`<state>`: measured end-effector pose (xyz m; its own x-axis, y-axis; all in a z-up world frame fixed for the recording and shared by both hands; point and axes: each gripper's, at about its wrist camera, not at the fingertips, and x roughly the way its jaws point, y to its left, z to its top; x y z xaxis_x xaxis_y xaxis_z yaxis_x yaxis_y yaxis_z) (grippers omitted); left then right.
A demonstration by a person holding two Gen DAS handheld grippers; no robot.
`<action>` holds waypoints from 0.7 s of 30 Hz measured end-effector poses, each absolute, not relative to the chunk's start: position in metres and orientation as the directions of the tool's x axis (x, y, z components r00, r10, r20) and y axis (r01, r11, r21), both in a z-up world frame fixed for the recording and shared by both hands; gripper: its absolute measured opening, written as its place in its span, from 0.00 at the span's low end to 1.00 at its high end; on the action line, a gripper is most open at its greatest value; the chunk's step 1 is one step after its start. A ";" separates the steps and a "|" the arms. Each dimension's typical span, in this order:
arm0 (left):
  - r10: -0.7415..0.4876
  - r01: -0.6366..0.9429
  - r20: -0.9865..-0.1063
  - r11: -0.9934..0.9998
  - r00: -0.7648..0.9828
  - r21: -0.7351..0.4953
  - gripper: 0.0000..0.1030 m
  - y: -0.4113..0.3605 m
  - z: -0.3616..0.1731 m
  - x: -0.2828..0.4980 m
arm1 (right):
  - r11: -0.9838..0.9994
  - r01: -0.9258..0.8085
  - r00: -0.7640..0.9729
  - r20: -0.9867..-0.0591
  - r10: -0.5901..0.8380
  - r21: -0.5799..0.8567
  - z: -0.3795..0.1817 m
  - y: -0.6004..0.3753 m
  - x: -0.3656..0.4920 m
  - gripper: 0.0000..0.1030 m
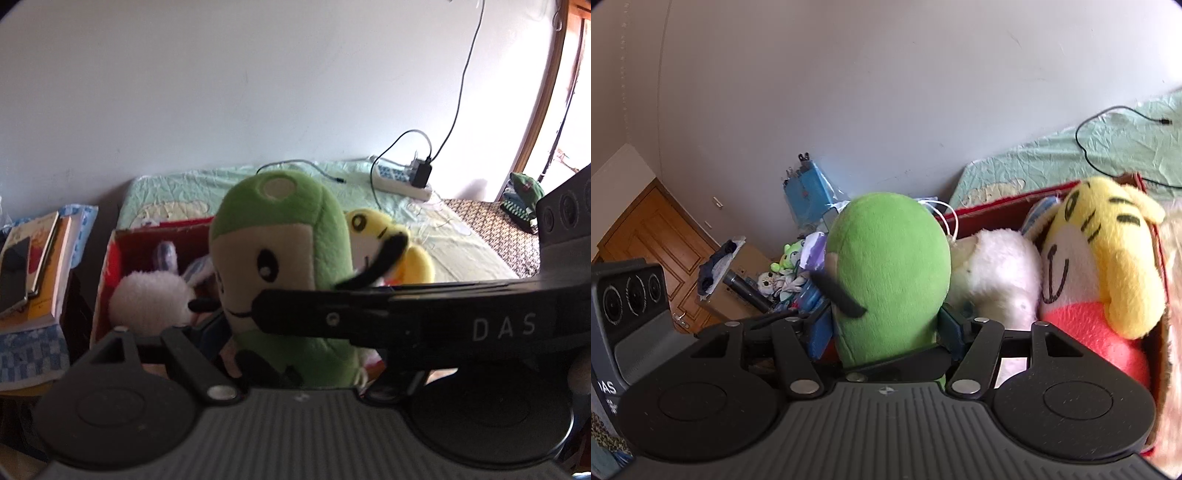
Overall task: Organize objects
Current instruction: 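Lower the green plush into the red box and open the right gripper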
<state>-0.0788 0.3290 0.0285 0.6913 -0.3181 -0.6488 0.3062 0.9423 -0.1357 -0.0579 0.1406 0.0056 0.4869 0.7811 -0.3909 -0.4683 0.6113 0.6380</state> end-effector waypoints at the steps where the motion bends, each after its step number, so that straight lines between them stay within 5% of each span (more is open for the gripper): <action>1: -0.313 0.301 -0.657 0.944 0.685 -0.136 0.75 0.330 0.024 -0.076 | 0.602 -0.465 0.478 -0.388 0.788 0.649 0.004 0.140 -0.057 0.62; 10: -0.295 0.255 -0.684 0.953 0.667 -0.162 0.90 0.344 0.006 -0.066 | 0.600 -0.456 0.457 -0.405 0.792 0.658 -0.004 0.149 -0.050 0.67; 21: -0.239 0.235 -0.716 0.966 0.656 -0.107 0.87 0.342 -0.001 -0.060 | 0.582 -0.414 0.478 -0.377 0.793 0.700 -0.003 0.135 -0.050 0.68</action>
<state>-0.0600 0.3416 -0.0011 0.6555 -0.2391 -0.7163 0.2353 0.9660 -0.1071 -0.0504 0.1352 -0.0034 0.4784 0.7931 -0.3770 -0.4139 0.5822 0.6997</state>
